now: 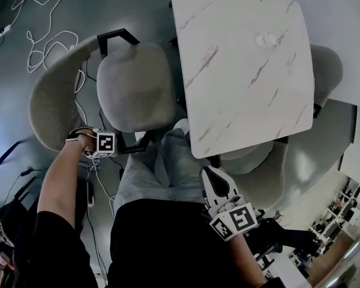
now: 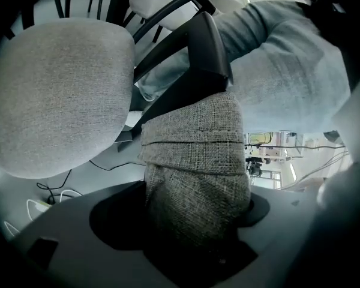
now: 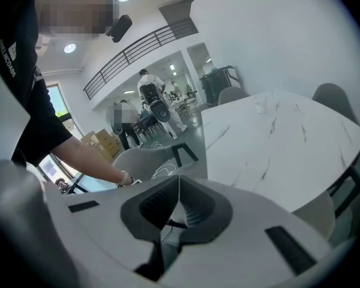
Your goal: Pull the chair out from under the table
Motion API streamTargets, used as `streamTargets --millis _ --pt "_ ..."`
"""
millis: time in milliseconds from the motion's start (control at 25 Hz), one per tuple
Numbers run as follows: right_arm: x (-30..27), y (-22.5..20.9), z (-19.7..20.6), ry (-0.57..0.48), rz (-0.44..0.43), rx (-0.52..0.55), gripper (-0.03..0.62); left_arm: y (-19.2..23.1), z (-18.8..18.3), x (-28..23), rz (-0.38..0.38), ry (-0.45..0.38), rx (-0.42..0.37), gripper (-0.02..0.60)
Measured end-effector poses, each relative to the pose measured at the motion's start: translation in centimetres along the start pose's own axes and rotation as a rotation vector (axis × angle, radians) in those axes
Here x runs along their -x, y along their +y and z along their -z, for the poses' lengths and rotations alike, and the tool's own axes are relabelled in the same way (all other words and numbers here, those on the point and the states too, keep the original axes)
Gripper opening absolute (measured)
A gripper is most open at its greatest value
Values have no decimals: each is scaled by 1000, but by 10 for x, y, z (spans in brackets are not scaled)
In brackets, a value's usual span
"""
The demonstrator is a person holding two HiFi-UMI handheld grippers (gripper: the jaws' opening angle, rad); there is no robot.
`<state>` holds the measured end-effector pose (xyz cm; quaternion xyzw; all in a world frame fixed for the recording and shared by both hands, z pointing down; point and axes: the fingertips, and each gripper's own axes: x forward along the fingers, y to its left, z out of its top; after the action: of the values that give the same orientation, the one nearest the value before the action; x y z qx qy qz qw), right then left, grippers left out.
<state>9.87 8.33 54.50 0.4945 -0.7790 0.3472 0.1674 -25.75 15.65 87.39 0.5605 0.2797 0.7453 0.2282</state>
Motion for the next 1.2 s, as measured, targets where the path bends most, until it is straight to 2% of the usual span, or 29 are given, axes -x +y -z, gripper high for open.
streamTargets --millis 360,640,1200 --pt "-22 19 -3 48 -98 58 14 -10 21 -13 -13 -58 73 394" --pt "-27 23 -11 47 -114 82 14 -21 33 -27 -21 -97 134 393" --pt "-51 69 -11 90 -210 185 14 -46 66 -60 -4 -191 255 393"
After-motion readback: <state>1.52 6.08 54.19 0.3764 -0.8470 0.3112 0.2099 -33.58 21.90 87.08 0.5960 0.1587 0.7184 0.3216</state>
